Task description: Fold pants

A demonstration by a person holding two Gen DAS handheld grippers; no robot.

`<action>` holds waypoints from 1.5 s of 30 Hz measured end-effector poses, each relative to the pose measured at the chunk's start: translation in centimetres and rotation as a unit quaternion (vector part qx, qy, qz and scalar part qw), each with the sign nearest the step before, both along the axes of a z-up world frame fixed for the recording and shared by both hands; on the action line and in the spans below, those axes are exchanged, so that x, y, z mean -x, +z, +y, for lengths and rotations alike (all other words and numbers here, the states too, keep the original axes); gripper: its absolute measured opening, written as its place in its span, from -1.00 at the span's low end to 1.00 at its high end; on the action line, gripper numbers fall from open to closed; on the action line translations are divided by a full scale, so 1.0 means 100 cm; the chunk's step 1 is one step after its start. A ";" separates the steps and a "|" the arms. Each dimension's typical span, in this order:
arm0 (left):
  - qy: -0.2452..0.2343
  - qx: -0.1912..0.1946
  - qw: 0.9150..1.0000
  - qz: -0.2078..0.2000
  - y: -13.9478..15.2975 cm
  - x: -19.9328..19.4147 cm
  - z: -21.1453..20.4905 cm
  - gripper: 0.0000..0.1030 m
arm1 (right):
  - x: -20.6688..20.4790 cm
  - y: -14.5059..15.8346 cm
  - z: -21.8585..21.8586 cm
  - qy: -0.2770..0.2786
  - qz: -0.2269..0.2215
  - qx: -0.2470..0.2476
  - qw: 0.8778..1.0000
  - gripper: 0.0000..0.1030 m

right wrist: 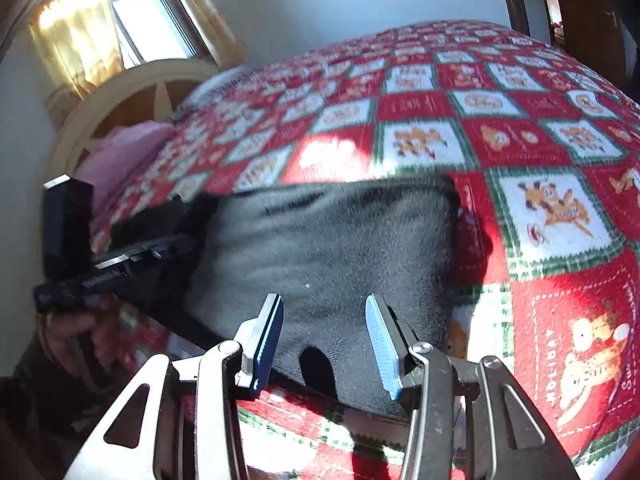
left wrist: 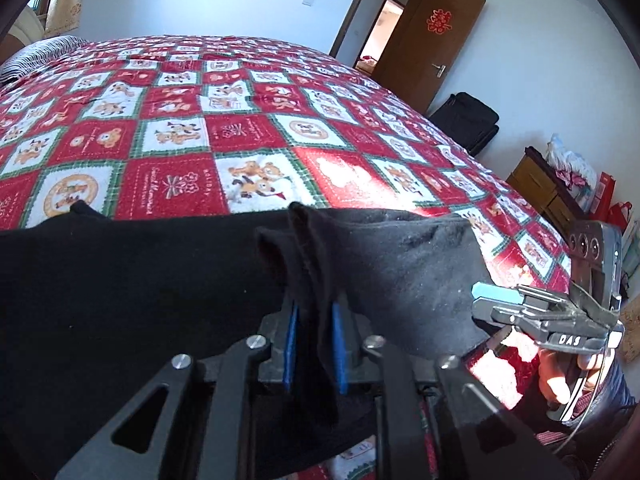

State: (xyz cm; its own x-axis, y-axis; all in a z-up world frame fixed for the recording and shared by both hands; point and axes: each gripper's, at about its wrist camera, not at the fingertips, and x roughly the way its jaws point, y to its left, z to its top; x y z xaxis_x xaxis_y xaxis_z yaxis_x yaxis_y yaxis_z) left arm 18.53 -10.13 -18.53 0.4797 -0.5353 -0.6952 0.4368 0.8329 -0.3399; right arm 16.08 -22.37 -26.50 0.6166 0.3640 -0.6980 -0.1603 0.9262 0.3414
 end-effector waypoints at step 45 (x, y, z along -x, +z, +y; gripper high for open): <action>0.073 -0.038 0.996 -0.038 0.012 0.013 0.065 0.71 | -0.049 0.029 0.137 0.010 -0.083 0.149 0.985 0.09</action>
